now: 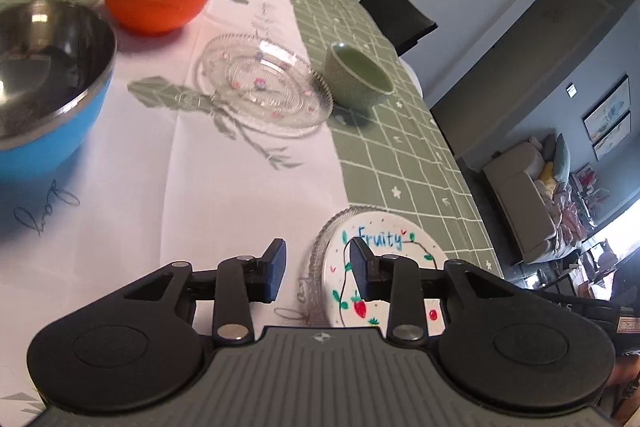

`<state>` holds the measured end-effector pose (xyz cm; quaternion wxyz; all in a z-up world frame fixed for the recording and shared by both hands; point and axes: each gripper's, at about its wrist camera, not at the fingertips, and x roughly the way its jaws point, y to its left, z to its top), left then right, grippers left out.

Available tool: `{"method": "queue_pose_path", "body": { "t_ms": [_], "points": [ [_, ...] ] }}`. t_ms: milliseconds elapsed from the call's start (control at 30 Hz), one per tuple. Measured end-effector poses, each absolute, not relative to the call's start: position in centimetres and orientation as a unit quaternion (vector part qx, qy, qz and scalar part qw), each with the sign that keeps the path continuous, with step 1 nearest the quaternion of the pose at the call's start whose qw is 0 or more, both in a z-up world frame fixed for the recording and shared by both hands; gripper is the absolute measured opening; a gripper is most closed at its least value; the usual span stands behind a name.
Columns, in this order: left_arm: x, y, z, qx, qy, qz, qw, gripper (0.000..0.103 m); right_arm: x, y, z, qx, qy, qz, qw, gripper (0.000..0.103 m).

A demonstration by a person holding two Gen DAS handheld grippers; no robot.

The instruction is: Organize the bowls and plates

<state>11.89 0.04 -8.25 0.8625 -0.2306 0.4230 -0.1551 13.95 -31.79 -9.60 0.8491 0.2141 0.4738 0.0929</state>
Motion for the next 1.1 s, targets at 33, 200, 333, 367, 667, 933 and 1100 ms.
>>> {"method": "queue_pose_path", "body": {
  "t_ms": [33, 200, 333, 367, 667, 933, 1100],
  "points": [
    [12.0, 0.1, -8.6, -0.237, 0.429, -0.161, 0.856, 0.039, 13.9, -31.8, -9.6, 0.217, 0.476, 0.093, 0.847, 0.03],
    [12.2, -0.2, -9.5, -0.253, 0.433, -0.179, 0.846, 0.039, 13.4, -31.8, -9.8, 0.231, 0.482, 0.094, 0.84, 0.03],
    [12.4, -0.5, -9.6, -0.255, 0.436, -0.193, 0.841, 0.039, 13.2, -31.5, -10.1, 0.234, 0.487, 0.093, 0.836, 0.015],
    [12.4, -0.6, -9.5, -0.25, 0.436, -0.192, 0.843, 0.039, 13.2, -31.4, -10.1, 0.233, 0.488, 0.091, 0.837, 0.013],
    [12.3, -1.0, -9.4, -0.238, 0.439, -0.189, 0.846, 0.039, 14.0, -30.6, -10.2, 0.206, 0.487, 0.092, 0.844, 0.014],
    [12.3, -1.0, -9.3, -0.222, 0.444, -0.177, 0.85, 0.038, 13.9, -31.0, -10.2, 0.218, 0.486, 0.083, 0.842, 0.026],
    [12.4, -1.1, -9.6, -0.228, 0.454, -0.187, 0.841, 0.035, 13.9, -31.4, -10.6, 0.244, 0.5, 0.094, 0.826, 0.033]
  ]
}}
